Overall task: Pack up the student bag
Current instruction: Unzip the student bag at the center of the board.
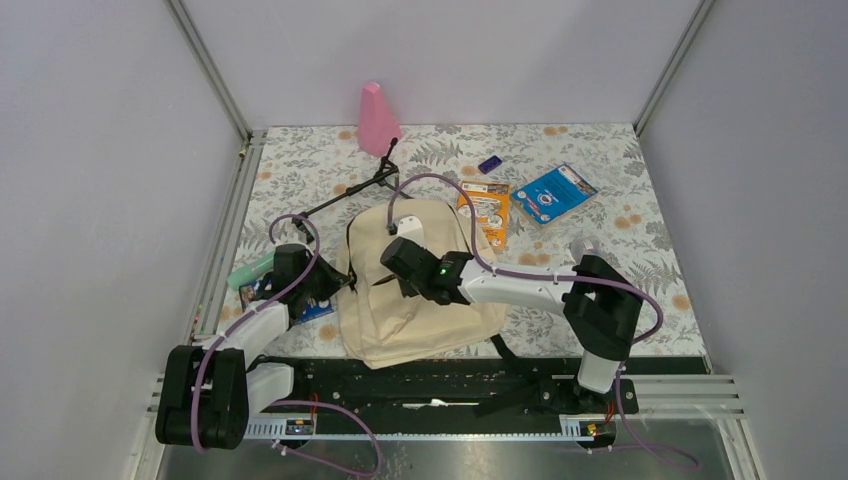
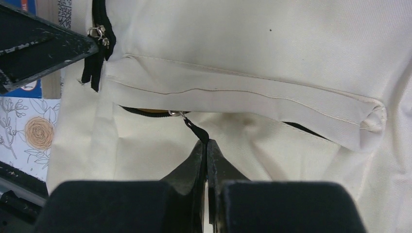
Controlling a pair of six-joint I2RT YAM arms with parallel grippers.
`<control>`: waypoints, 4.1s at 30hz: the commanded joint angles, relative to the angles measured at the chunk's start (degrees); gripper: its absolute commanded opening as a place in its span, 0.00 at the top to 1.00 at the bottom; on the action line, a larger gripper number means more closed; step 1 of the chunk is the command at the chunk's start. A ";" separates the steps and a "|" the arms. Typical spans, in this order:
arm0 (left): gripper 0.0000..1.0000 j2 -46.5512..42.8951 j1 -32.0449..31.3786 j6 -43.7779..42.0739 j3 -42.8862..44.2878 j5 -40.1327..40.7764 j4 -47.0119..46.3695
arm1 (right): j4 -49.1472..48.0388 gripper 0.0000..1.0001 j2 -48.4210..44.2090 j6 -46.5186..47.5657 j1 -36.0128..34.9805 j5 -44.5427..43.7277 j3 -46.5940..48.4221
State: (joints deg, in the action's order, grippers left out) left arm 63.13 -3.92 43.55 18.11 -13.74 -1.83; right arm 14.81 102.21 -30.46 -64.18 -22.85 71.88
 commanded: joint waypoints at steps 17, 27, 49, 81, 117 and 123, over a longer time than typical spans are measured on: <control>1.00 0.59 1.46 -1.19 0.79 2.64 -0.83 | 1.83 1.00 -6.67 1.00 4.30 -1.71 -5.77; 1.00 0.75 1.55 -1.19 0.79 2.57 -0.90 | 3.13 1.00 -9.32 1.71 6.49 -4.17 -8.62; 1.00 1.04 1.64 -1.10 0.79 2.37 -1.36 | 3.38 1.00 -15.64 2.81 12.93 -3.78 -15.97; 1.00 0.53 1.81 -2.63 1.17 2.17 -1.07 | 3.23 1.00 -17.44 5.78 20.86 -0.56 -21.78; 0.10 22.71 -34.94 -34.40 54.37 2.97 42.60 | 10.81 0.27 -68.17 -20.74 20.89 11.38 -53.38; 0.09 25.47 -35.10 -36.28 54.27 5.20 41.36 | 3.80 0.30 -66.29 -23.81 20.90 13.44 -56.90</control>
State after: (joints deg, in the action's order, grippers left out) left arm 87.50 -39.13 10.66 70.41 -12.75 39.35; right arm 24.47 34.11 -50.54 -43.53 -10.81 16.29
